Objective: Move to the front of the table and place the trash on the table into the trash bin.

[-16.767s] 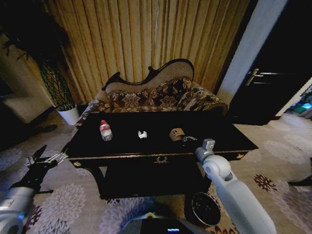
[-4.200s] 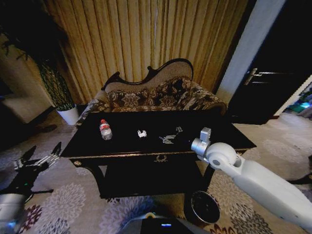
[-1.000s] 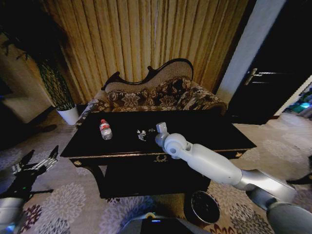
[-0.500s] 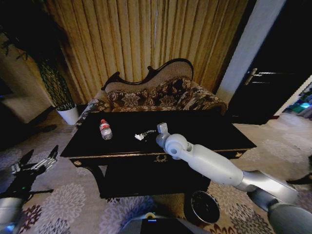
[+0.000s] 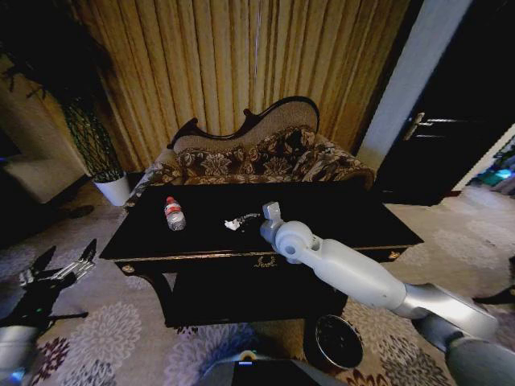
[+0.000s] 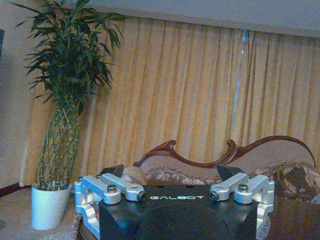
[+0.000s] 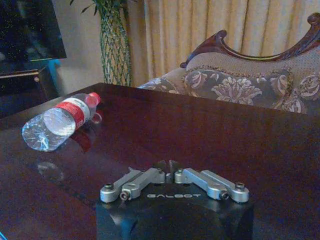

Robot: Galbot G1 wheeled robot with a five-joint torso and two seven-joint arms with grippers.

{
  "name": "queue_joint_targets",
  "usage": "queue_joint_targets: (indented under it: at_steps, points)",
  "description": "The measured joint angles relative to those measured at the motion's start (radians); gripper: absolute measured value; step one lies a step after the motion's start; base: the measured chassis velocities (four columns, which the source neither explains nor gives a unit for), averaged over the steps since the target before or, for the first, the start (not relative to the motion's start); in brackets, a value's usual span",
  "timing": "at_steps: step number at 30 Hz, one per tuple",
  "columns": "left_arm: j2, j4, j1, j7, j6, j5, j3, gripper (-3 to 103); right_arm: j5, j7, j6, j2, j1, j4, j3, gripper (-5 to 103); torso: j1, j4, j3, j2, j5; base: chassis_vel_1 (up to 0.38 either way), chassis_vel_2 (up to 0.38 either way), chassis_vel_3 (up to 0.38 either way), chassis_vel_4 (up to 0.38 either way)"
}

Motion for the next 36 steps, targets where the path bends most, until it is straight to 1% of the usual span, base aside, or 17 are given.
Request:
queue_joint_targets:
  at_steps: [1,3,4,6,18,19,20,21,23,24,26,27,29,32,34,35,36]
  points:
    - [0.000,0.000,0.000,0.001,-0.001,0.000,0.000,100,0.000,-0.001,0.000,-0.003,0.000,0.000,0.000,14,0.000,0.0000,0.000,0.000,0.0000,0.000,0.000,0.000,0.000]
    - [-0.001,0.000,0.000,0.002,-0.001,0.000,0.000,100,0.000,-0.002,0.001,-0.005,0.001,0.001,0.001,7,0.000,0.0000,0.000,0.000,0.0000,0.000,0.000,0.000,0.000]
    - [-0.001,0.000,0.000,0.002,-0.001,0.000,0.000,100,0.000,-0.002,0.001,-0.005,0.001,0.001,0.001,7,0.000,0.0000,0.000,0.000,0.0000,0.000,0.000,0.000,0.000]
    - [-0.001,0.000,0.000,0.003,-0.002,0.000,-0.001,100,-0.001,-0.002,0.002,-0.006,0.001,0.002,0.002,1,0.000,0.0000,0.000,0.000,0.0000,0.000,0.000,0.000,0.000]
    - [-0.002,0.000,0.001,0.007,-0.003,0.000,-0.002,100,-0.004,-0.001,0.005,-0.016,-0.006,0.009,0.013,0,0.000,0.0000,0.000,0.000,0.0000,0.000,0.000,0.000,0.000]
    - [-0.002,-0.001,0.001,0.007,-0.004,0.000,-0.002,100,-0.002,-0.001,0.004,-0.017,-0.007,0.012,0.019,-3,0.000,0.0000,0.000,0.000,0.0000,0.000,0.000,0.000,0.000]
    - [-0.002,-0.001,0.001,0.007,-0.004,0.000,-0.002,100,-0.001,-0.002,0.004,-0.017,-0.007,0.013,0.022,3,0.000,0.0000,0.000,0.000,0.0000,0.000,0.000,0.000,0.000]
    - [-0.002,-0.001,0.001,0.007,-0.004,0.000,-0.002,100,-0.001,-0.002,0.004,-0.017,-0.007,0.013,0.022,3,0.000,0.0000,0.000,0.000,0.0000,0.000,0.000,0.000,0.000]
    - [0.000,-0.001,0.001,0.007,-0.004,0.000,-0.002,100,-0.001,-0.002,0.003,-0.021,-0.008,0.015,0.027,14,0.000,0.0000,0.000,0.000,0.0000,0.000,0.000,0.000,0.000]
    - [0.000,-0.001,0.001,0.007,-0.004,0.000,-0.002,100,-0.001,-0.002,0.003,-0.021,-0.008,0.015,0.027,14,0.000,0.0000,0.000,0.000,0.0000,0.000,0.000,0.000,0.000]
    - [0.000,-0.001,0.001,0.008,-0.004,0.000,-0.002,100,-0.001,-0.004,0.002,-0.027,-0.011,0.019,0.031,24,0.000,0.0000,0.000,0.000,0.0000,0.000,0.000,0.000,0.000]
    - [0.000,-0.001,0.001,0.008,-0.004,0.000,-0.002,100,-0.001,-0.004,0.002,-0.027,-0.011,0.019,0.031,24,0.000,0.0000,0.000,0.000,0.0000,0.000,0.000,0.000,0.000]
    - [0.003,-0.001,0.001,0.008,-0.004,0.000,-0.002,100,0.000,-0.010,-0.001,-0.048,-0.018,0.035,0.037,36,0.000,0.0000,0.000,0.000,0.0000,0.000,0.000,0.000,0.000]
    - [0.004,0.000,0.001,0.008,-0.004,0.000,-0.002,100,0.002,-0.012,-0.005,-0.056,-0.023,0.042,0.041,41,0.000,0.0000,0.000,0.000,0.0000,0.000,0.000,0.000,0.000]
    - [0.005,0.002,0.001,0.008,-0.004,-0.001,-0.002,100,0.007,-0.016,-0.012,-0.087,-0.041,0.066,0.057,52,0.000,0.0000,0.000,0.000,0.0000,0.000,0.000,0.000,0.000]
    - [0.005,0.002,0.001,0.008,-0.004,-0.001,-0.002,100,0.007,-0.016,-0.012,-0.087,-0.041,0.066,0.057,52,0.000,0.0000,0.000,0.000,0.0000,0.000,0.000,0.000,0.000]
    - [0.004,0.002,0.001,0.008,-0.004,-0.001,0.000,100,0.007,-0.018,-0.013,-0.100,-0.050,0.074,0.063,63,0.000,0.0000,0.000,0.000,0.0000,0.000,0.000,0.000,0.000]
